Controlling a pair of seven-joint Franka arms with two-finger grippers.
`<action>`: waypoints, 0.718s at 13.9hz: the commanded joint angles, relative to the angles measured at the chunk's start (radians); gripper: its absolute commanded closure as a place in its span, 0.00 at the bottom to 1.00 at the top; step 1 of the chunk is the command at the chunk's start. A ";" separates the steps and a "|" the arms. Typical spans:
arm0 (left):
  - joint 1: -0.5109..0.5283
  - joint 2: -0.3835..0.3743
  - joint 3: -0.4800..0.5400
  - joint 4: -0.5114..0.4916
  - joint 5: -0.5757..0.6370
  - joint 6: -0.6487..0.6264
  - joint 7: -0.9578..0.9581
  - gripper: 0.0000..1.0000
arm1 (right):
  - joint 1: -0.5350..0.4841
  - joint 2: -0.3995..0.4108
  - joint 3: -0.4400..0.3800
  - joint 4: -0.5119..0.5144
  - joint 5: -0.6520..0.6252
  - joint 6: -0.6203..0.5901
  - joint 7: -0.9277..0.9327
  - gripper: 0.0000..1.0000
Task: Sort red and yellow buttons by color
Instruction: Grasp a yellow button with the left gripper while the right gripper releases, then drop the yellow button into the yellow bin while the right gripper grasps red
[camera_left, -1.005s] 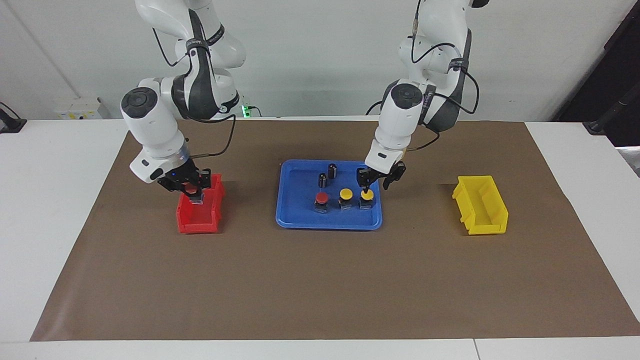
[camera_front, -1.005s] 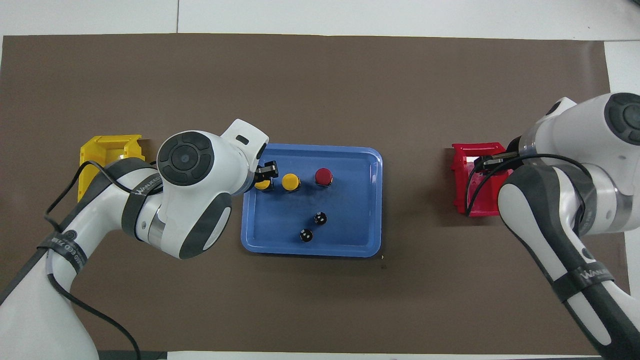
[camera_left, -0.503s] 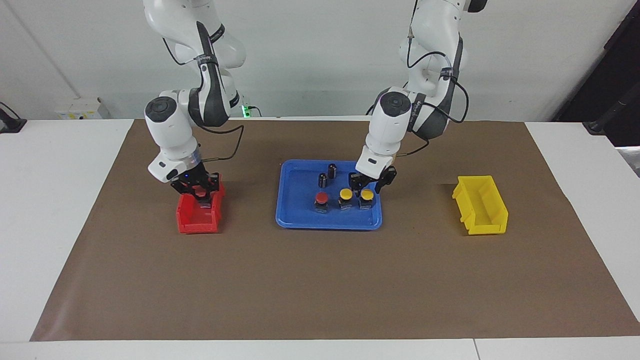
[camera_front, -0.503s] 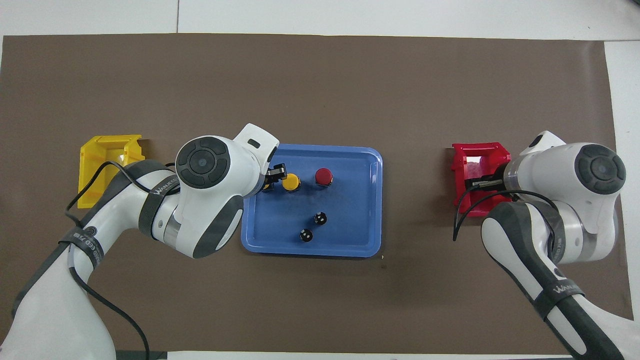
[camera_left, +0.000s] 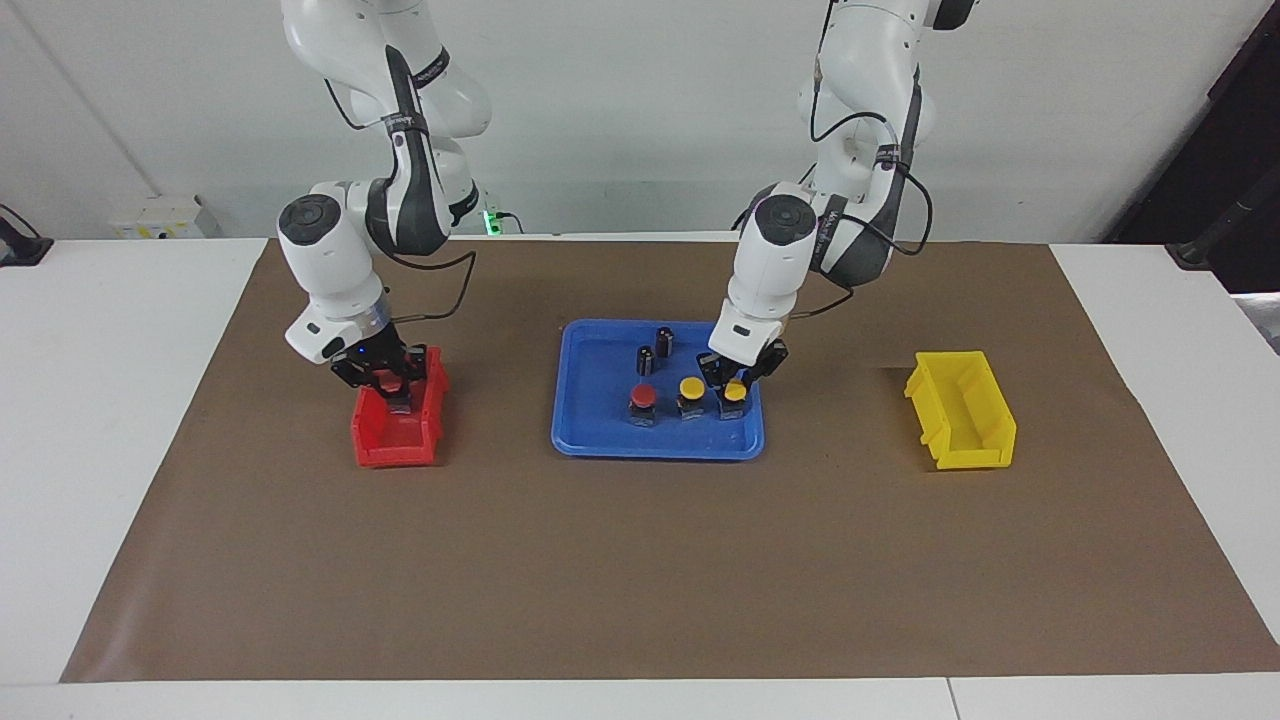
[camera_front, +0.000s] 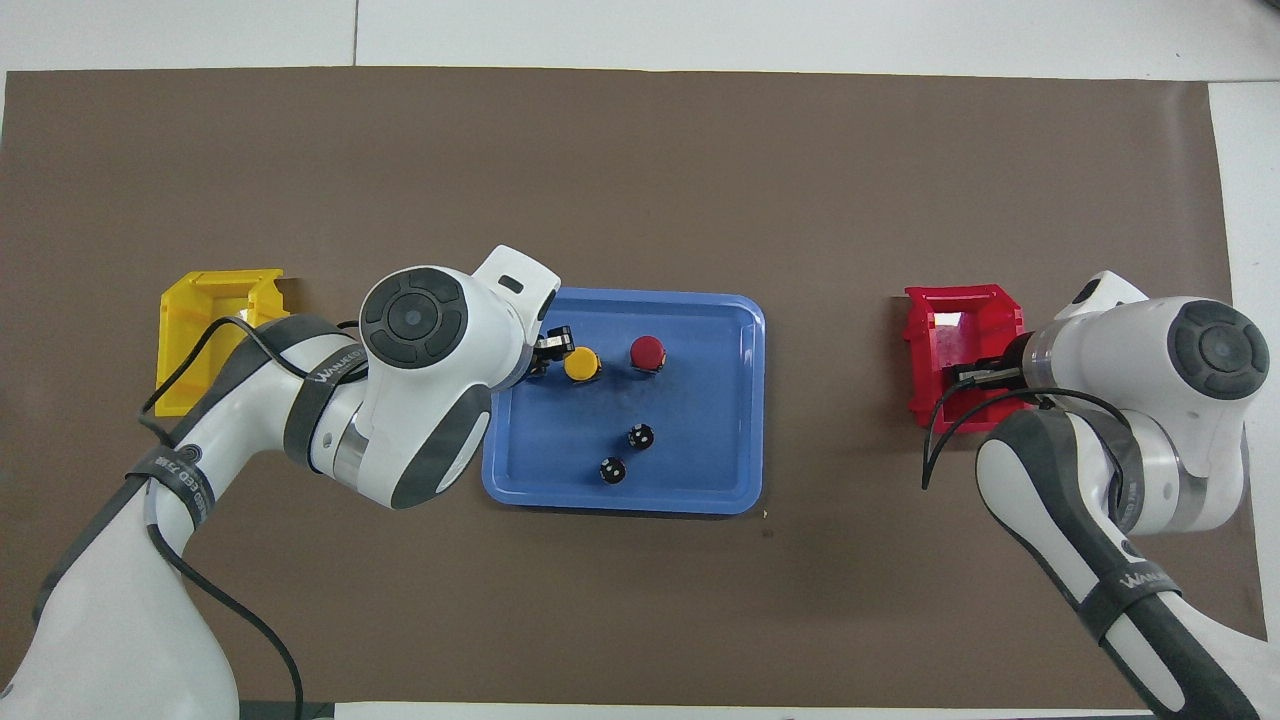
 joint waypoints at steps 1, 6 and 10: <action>0.076 -0.077 0.024 0.151 0.008 -0.287 0.067 0.99 | -0.008 -0.028 0.009 -0.025 0.012 0.016 -0.023 0.59; 0.465 -0.173 0.027 0.113 0.008 -0.374 0.656 0.99 | -0.006 -0.015 0.009 0.036 0.013 -0.042 -0.023 0.32; 0.592 -0.219 0.027 -0.086 0.008 -0.156 0.716 0.99 | 0.000 0.015 0.009 0.251 0.013 -0.295 -0.024 0.32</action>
